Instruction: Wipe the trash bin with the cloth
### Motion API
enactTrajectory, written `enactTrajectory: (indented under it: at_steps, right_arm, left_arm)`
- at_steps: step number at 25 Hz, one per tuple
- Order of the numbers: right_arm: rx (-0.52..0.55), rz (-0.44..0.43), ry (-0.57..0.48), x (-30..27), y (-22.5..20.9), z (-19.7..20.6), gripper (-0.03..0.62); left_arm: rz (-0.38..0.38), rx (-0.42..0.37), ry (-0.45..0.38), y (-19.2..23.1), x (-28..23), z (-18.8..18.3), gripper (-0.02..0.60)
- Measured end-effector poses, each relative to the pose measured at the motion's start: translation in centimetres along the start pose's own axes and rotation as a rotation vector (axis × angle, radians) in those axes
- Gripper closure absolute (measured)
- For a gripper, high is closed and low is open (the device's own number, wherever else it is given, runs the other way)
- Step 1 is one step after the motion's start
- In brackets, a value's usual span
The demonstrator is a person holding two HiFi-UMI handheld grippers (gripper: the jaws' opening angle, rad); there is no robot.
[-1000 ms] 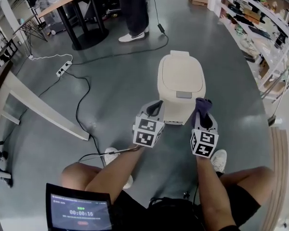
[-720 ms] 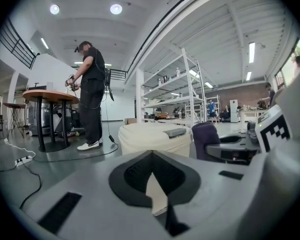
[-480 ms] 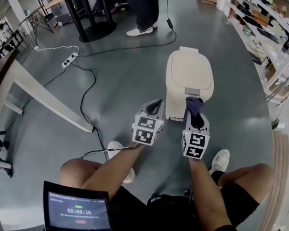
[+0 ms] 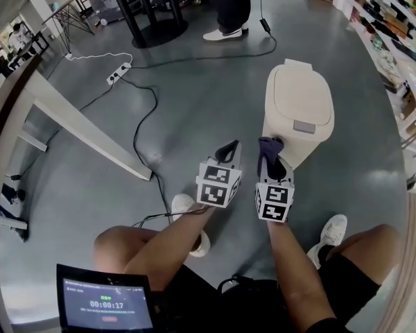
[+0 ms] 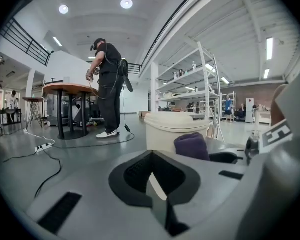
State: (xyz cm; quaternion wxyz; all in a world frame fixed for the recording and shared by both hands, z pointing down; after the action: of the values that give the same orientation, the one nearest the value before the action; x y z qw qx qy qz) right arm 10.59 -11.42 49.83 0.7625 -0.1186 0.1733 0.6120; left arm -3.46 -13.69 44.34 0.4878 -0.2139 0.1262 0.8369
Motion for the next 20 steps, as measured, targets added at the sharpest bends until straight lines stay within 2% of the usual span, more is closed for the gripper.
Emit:
enactTrajectory:
  at_steps: [6,10,16,20]
  right_arm:
    - [-0.010,0.010,0.025,-0.9,-0.2,0.4,0.514]
    - [-0.012,0.081,0.038,-0.5,-2.1,1.2,0.514]
    - [-0.127,0.136,0.062,0.3,-5.4,3.4,0.514]
    - [-0.129,0.164,0.049,0.6,-7.5,4.0,0.514]
  left_arm:
    - [0.010,0.000,-0.002,-0.7,-0.3,-0.5,0.581]
    - [0.013,0.003,0.011,-1.1,-0.6,-0.4,0.581]
    - [0.061,0.054,0.022,-2.6,-1.8,-1.0,0.581]
    - [0.071,0.071,0.030,-3.5,-3.2,-1.4,0.581]
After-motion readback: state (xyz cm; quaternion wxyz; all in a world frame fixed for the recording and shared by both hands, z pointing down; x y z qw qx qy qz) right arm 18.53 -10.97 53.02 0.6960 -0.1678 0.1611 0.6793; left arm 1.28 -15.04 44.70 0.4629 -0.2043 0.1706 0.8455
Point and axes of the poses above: the fingertips, and each gripper's own axes: x backward along the fingers, y to its left, z out of its underside, the point moved 7 cm from there along x, backward along the fingers, and after that the axes turned 9 degrees about y, right-handed, at the moved point
